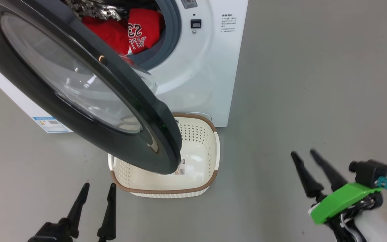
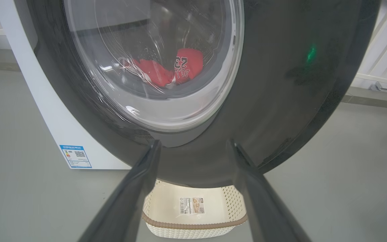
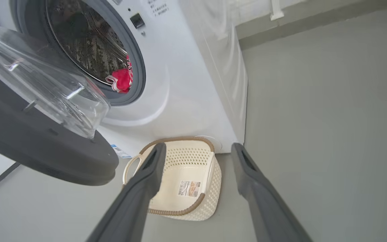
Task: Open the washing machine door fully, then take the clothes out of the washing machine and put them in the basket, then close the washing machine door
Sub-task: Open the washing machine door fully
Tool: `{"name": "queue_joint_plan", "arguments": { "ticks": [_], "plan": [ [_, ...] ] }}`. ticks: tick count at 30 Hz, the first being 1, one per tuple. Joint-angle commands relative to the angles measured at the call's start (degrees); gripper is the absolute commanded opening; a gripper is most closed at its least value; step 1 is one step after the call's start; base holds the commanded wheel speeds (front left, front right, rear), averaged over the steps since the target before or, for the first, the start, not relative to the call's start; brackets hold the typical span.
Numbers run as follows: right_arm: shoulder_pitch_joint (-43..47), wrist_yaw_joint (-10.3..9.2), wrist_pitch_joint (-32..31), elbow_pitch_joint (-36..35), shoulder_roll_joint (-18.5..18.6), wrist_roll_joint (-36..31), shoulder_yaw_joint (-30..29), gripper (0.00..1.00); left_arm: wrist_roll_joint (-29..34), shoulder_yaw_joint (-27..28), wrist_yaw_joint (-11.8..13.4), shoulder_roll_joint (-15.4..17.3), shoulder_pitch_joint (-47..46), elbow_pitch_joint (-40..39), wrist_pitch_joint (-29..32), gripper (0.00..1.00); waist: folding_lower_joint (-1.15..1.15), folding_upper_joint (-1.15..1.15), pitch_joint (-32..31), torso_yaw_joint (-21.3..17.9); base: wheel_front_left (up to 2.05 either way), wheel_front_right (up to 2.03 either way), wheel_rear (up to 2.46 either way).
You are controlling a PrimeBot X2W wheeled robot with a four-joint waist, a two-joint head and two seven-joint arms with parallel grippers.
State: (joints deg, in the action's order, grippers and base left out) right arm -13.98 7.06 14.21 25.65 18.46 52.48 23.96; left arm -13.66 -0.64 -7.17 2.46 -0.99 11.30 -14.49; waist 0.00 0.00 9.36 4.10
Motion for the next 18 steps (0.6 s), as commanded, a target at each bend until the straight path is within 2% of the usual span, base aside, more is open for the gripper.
{"name": "queue_joint_plan", "arguments": {
  "ticks": [1, 10, 13, 18],
  "plan": [
    [1.4, 0.43, 0.8, -2.4, -0.2, -3.5, -1.1, 1.0, 0.3, 2.0, -0.3, 0.9, -0.9, -1.4, -0.5, 1.0, 0.0, 0.0, 0.1, 0.0, 0.0, 0.0, 0.0],
    [10.1, 0.43, 0.8, -13.3, -8.6, -25.3, -16.4, 1.0, 0.3, 2.1, -0.3, 0.8, -1.3, -1.4, -0.5, 1.0, 0.0, 0.0, -0.1, 0.6, 0.0, 0.0, 0.0],
    [13.0, 0.43, 0.8, -15.5, -10.5, -29.8, -19.1, 1.0, 0.3, 1.9, -0.3, 0.8, -1.3, -1.5, -0.5, 1.0, 0.0, 0.0, -0.4, 1.0, 0.0, 0.0, 0.0],
    [17.2, 0.43, 0.8, -16.6, -12.6, -33.6, -22.7, 1.0, 0.2, 1.7, -0.3, 0.6, -1.1, -1.7, -0.5, 1.0, 0.0, 0.0, -0.8, 1.7, 0.0, 0.0, 0.0]
  ]
}}
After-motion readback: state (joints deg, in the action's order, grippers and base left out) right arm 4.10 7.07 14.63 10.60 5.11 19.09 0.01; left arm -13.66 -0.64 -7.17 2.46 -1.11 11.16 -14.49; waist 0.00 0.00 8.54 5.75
